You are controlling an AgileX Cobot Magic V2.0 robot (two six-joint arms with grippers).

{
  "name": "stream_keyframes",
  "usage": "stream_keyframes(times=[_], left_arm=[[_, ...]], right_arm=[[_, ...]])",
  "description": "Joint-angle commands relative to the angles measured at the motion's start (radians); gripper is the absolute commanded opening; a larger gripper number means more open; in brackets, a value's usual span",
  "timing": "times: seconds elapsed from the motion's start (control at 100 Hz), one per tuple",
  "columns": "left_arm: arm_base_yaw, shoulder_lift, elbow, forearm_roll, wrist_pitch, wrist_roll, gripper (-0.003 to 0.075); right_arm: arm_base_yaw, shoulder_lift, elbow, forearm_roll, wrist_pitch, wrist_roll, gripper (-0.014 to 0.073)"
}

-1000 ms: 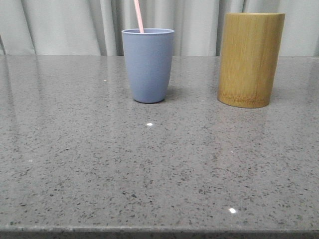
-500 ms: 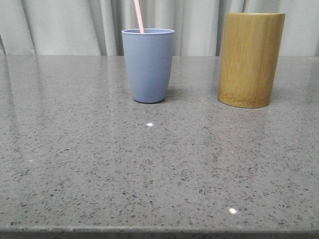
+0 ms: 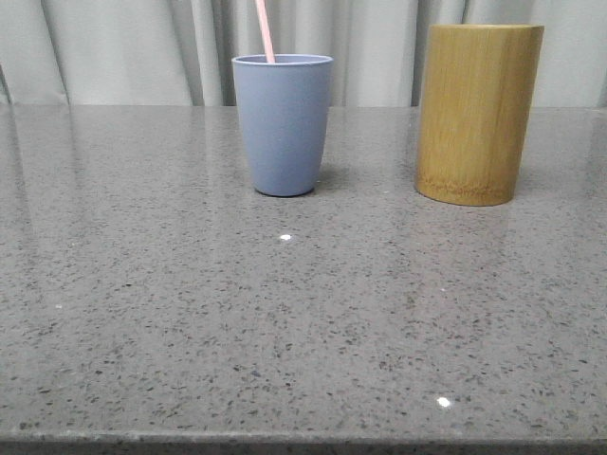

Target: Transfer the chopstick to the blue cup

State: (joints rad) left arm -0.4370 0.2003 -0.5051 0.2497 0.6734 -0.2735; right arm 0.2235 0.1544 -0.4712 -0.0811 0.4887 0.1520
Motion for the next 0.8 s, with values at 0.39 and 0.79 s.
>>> stream_keyframes(times=[0.39,0.79], left_arm=[[-0.001,0.011,-0.025,0.019,-0.06,-0.011,-0.0019],[0.107,0.007,0.107,-0.059,-0.319,0.05,-0.0019]], right_arm=[[-0.007,0.013,-0.024,-0.012,-0.075,-0.006,-0.0062],[-0.007,0.013,-0.024,-0.012,-0.075,-0.006,-0.0062]])
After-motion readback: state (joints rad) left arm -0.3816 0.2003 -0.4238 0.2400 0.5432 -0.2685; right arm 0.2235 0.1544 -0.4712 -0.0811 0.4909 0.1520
